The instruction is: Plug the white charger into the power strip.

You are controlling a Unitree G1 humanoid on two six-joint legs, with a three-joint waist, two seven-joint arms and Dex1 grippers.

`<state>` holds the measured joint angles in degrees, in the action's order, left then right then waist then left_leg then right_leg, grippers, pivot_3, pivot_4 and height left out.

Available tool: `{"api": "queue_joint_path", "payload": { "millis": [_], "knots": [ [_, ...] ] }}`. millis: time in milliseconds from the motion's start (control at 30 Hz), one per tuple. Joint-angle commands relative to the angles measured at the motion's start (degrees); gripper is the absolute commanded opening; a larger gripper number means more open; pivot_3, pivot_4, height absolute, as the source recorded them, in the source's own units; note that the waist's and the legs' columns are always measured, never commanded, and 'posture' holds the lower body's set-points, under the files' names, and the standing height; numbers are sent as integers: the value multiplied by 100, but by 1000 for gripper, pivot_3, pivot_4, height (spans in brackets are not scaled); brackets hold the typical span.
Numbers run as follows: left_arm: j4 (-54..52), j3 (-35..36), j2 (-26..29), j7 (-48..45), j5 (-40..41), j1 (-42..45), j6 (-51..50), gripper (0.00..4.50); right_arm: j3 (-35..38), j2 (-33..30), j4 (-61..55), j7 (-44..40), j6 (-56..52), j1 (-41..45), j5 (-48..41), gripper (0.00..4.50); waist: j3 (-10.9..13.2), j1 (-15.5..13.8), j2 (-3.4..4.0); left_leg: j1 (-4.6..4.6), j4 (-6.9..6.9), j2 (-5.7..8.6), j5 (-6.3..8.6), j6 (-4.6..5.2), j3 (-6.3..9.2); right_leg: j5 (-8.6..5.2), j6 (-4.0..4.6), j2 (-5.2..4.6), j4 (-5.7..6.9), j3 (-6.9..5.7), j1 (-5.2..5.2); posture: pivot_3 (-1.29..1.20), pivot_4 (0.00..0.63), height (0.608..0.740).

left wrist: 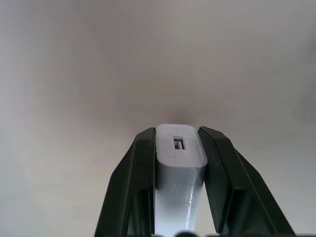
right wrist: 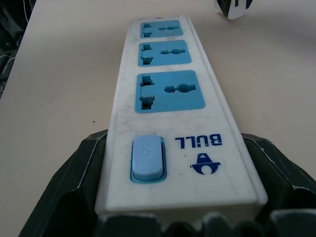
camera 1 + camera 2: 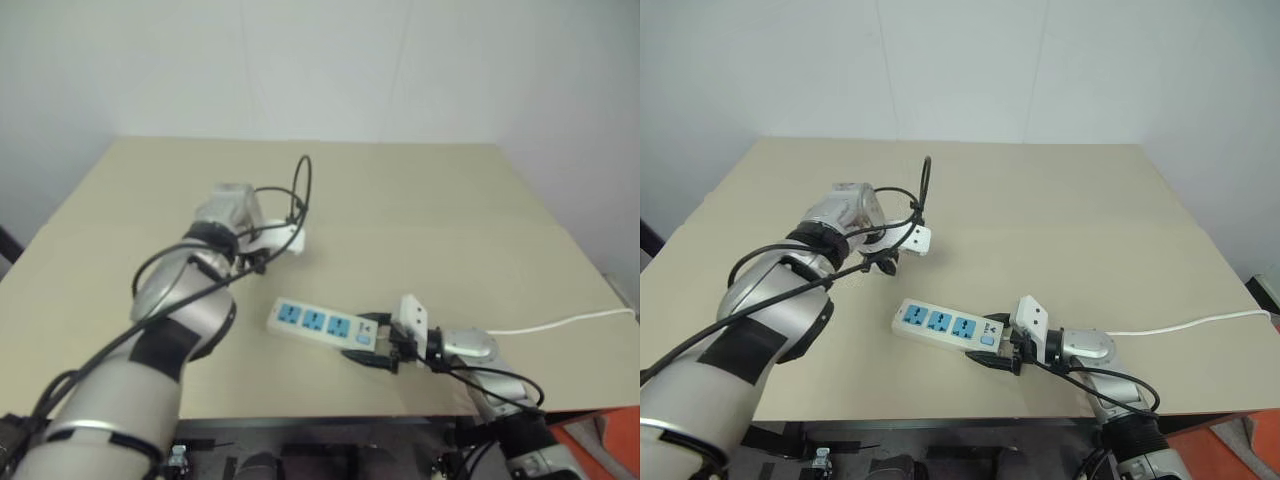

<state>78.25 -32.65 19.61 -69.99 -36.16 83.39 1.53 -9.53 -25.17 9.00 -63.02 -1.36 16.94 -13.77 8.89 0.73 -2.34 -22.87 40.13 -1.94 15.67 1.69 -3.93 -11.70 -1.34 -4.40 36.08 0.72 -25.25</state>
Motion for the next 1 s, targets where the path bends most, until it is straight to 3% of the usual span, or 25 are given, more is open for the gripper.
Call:
{"api": "queue_joint_path", "payload": {
  "millis": [33,133,267,400,600,767,1000],
  "knots": [
    [-263,594,203,50,548,488,404,1016,-4,-9,0,-19,-42,82,-20,3436,0,0,0,-1,1,0,0,0,0,0,0,0,0,-1,0,0,150,740],
    [-414,1214,288,322,1110,482,737,1016,-18,-11,62,-80,-14,122,-18,3436,0,0,0,-1,2,0,0,0,7,0,0,-1,0,-3,0,0,150,740],
    [-813,2714,230,528,2619,319,829,1016,-44,6,205,-163,46,207,-6,3436,0,6,0,2,5,-1,0,0,19,1,-1,-3,2,-3,2,0,150,740],
    [-1330,3495,270,176,3555,191,229,1016,-75,2,352,-329,132,279,-47,3436,0,34,1,2,7,-1,0,0,20,1,-1,-1,6,-2,2,0,150,740],
    [-3012,3525,528,-972,4355,-588,-1312,1016,35,31,920,-906,320,735,-298,3436,-2,66,3,11,8,-1,-2,-3,11,1,-1,1,10,1,10,0,150,740],
    [-5174,3663,589,-700,5065,-1755,-2341,1016,122,15,1853,-1419,598,1379,-256,3436,-1,63,4,5,13,-3,-2,-3,23,3,0,1,14,-1,8,0,150,740],
    [-6822,3711,1075,-787,5925,-2758,-3264,1016,55,185,2710,-1847,956,1723,-121,3436,-1,61,5,7,14,-4,-4,-6,23,5,1,1,17,2,8,0,150,740]
  ]
}}
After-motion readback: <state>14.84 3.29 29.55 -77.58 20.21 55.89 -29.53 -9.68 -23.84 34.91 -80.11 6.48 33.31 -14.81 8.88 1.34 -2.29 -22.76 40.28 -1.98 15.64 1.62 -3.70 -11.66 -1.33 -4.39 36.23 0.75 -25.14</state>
